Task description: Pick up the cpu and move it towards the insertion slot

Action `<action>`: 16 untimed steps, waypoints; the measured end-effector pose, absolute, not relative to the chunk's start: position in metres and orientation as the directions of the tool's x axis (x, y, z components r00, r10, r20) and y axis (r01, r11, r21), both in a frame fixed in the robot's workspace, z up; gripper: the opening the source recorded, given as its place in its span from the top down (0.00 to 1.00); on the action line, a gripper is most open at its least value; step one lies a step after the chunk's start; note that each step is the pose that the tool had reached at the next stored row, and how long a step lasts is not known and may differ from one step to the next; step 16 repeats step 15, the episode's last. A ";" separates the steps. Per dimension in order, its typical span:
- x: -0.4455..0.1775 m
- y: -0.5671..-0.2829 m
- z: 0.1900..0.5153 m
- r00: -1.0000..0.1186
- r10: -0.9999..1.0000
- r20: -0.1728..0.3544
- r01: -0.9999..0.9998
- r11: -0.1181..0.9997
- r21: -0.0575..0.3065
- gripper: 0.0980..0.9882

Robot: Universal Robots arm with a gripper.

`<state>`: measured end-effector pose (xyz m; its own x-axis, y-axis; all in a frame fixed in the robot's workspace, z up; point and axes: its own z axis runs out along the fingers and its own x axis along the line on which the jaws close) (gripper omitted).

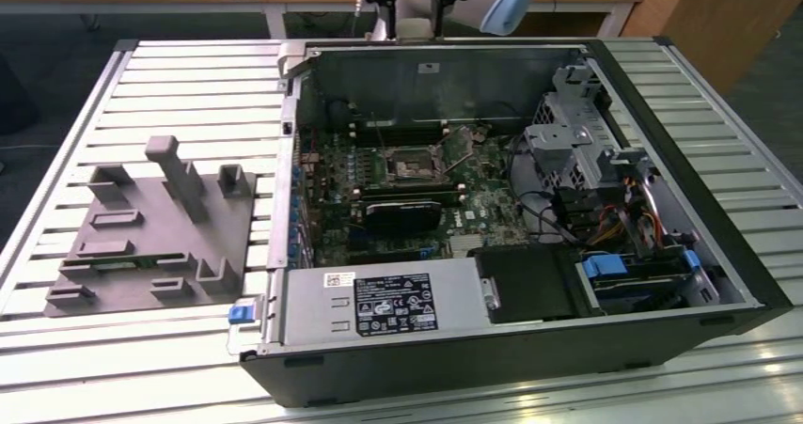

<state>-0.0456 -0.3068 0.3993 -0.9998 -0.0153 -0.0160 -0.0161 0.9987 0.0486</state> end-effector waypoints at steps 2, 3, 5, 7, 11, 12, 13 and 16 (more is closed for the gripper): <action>-0.043 -0.305 0.399 -1.000 -0.015 -0.016 -0.016 0.999 0.049 0.50; -0.041 -0.304 0.399 -1.000 -0.015 -0.016 -0.016 0.999 0.049 0.50; -0.037 -0.304 0.399 -1.000 -0.014 -0.017 -0.015 0.999 0.049 0.50; -0.034 -0.303 0.399 -1.000 -0.013 -0.018 -0.013 0.999 0.049 0.50; -0.031 -0.303 0.398 -1.000 -0.011 -0.021 -0.012 0.999 0.049 0.50; -0.031 -0.303 0.398 -1.000 -0.011 -0.022 -0.012 0.999 0.049 0.50; -0.031 -0.303 0.398 -1.000 -0.011 -0.022 -0.012 0.999 0.049 0.50; -0.031 -0.303 0.398 -1.000 -0.011 -0.022 -0.012 0.999 0.049 0.50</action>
